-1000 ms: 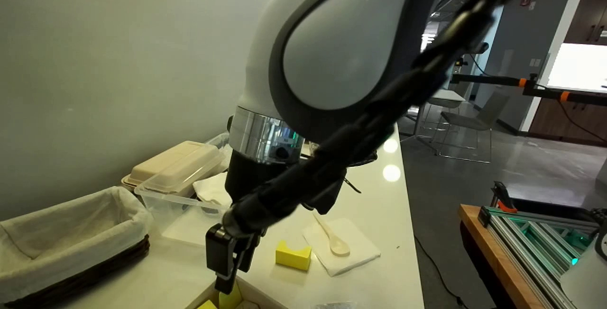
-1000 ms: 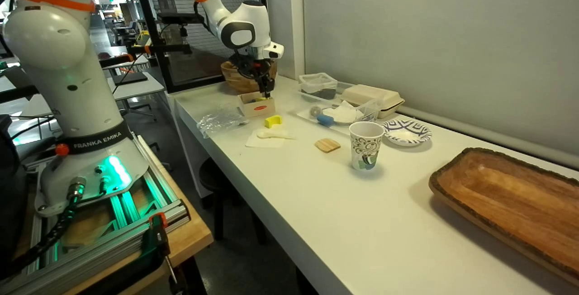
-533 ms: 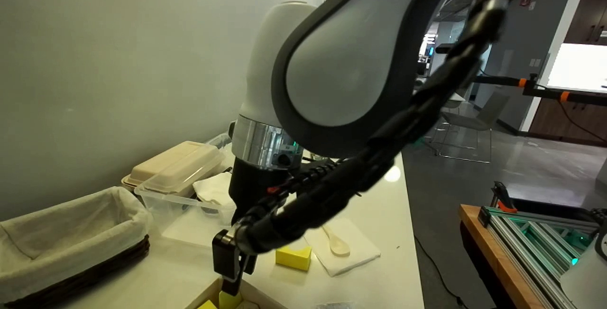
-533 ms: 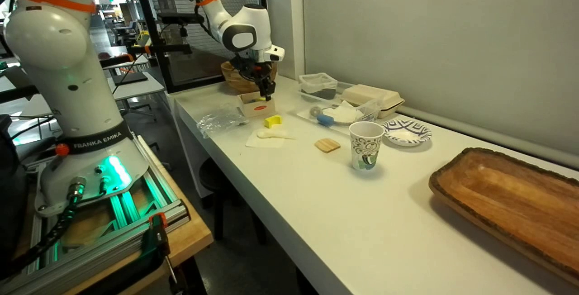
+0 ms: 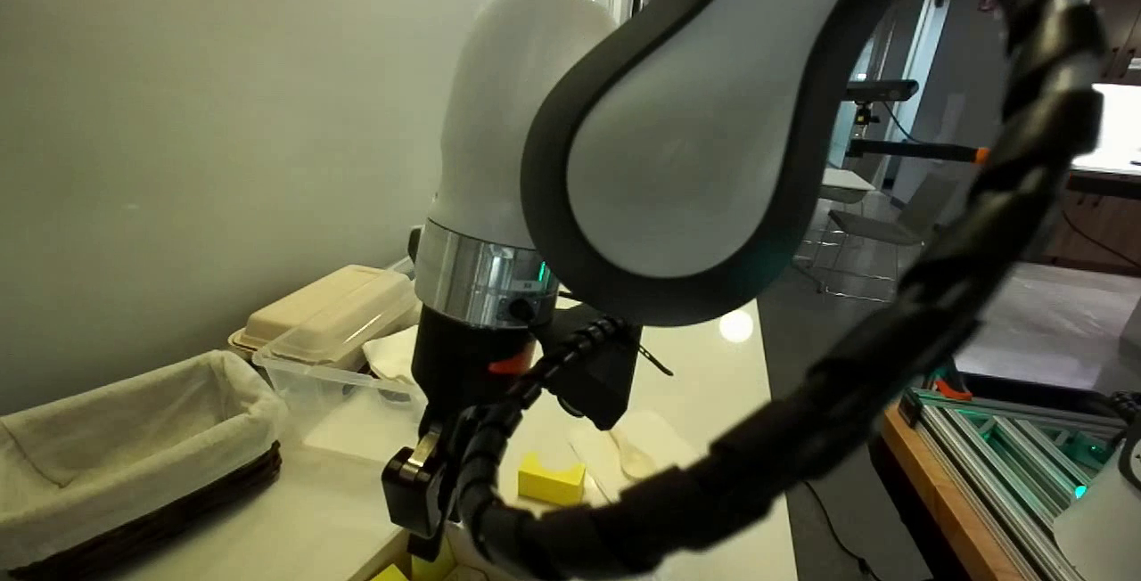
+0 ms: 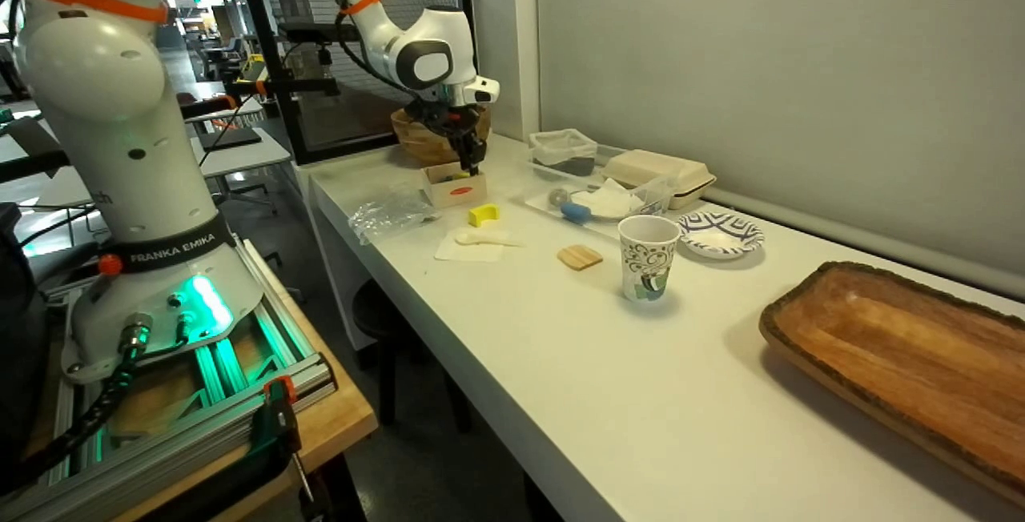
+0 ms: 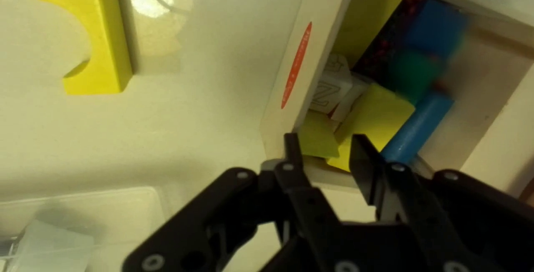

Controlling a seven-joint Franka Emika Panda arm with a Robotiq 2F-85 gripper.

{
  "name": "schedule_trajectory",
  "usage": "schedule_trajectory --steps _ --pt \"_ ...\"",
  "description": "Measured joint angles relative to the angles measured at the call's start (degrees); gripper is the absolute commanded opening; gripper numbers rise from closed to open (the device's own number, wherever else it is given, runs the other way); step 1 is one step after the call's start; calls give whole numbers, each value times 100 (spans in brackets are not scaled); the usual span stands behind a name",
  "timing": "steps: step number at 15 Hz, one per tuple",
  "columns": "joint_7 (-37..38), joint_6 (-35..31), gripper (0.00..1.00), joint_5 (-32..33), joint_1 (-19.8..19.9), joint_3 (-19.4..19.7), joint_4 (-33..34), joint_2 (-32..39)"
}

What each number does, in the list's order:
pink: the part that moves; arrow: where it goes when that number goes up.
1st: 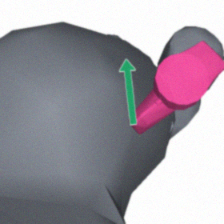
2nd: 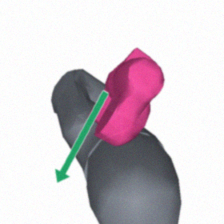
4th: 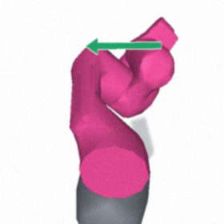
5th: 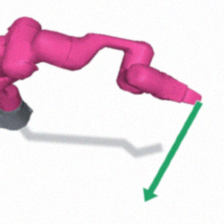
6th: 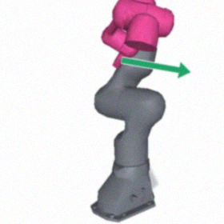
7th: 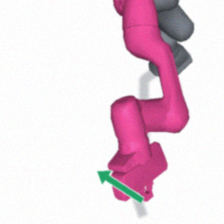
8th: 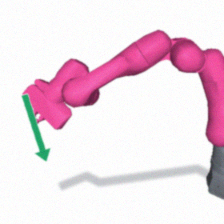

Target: Remove two yellows block from the box

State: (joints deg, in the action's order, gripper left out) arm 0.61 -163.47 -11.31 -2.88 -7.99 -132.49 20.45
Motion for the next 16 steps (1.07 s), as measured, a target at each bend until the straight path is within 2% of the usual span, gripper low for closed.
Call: schedule_trajectory --steps 5,8,12,16 --pt "641 0 36 584 -461 471 104 35" --pt "971 0 37 773 -690 621 162 85" --pt "1289 2 34 906 -934 757 229 163" --pt "1572 6 39 1141 -1148 977 293 199"
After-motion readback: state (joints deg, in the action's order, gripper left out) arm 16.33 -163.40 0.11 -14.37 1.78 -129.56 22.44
